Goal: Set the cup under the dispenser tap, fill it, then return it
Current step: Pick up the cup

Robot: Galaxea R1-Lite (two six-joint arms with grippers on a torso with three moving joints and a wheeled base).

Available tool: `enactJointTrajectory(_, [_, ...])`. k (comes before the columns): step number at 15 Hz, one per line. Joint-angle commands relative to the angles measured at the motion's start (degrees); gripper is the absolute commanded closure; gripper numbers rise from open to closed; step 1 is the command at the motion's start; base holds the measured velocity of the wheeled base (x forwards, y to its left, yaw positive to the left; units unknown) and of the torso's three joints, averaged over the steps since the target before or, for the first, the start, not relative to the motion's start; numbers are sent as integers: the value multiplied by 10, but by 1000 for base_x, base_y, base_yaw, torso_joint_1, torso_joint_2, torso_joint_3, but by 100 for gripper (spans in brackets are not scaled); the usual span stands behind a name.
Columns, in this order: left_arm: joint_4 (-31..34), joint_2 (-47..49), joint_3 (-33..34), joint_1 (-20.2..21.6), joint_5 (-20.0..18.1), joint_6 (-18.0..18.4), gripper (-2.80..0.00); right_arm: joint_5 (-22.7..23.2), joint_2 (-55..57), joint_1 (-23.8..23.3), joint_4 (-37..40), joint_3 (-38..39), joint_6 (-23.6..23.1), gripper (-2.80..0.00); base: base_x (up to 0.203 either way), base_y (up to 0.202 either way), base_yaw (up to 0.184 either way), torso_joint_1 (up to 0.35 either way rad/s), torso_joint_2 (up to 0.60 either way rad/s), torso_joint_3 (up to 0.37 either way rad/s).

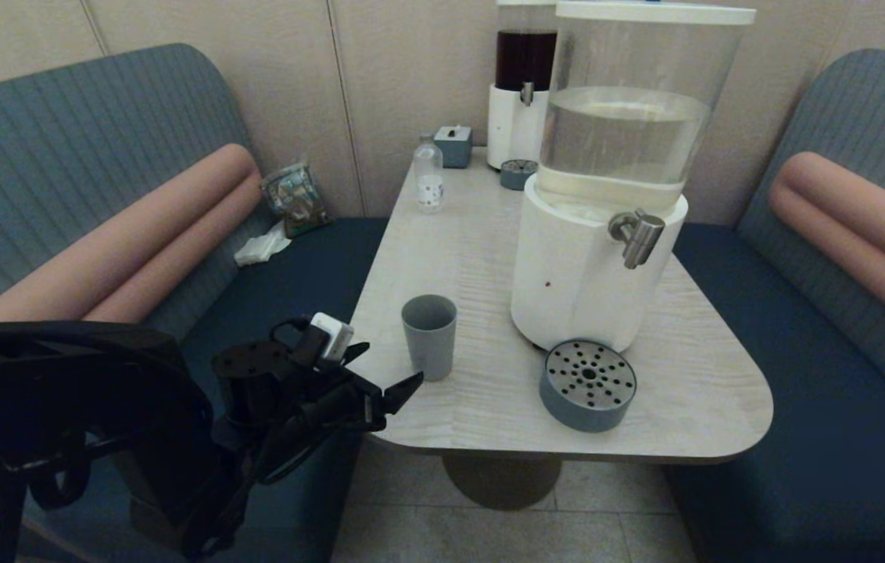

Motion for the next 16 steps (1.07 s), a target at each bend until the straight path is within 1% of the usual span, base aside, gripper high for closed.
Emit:
enactJointTrajectory(1, [-5, 2, -5, 0, 1, 1, -280, 0, 1, 1, 0, 0, 0, 0, 0, 0, 0, 0, 0, 0])
enactJointTrajectory(6, [-5, 8, -35, -2, 1, 7, -280, 0, 1, 0, 0, 0, 0, 0, 0, 0, 0, 0, 0, 0])
enactJointTrajectory(14, [-5, 50, -109, -8, 9, -1, -280, 0, 1, 0, 0, 0, 0, 0, 0, 0, 0, 0, 0, 0])
enactJointTrajectory(16, [-5, 61, -116, -10, 13, 1, -280, 0, 1, 0, 0, 0, 0, 0, 0, 0, 0, 0, 0, 0])
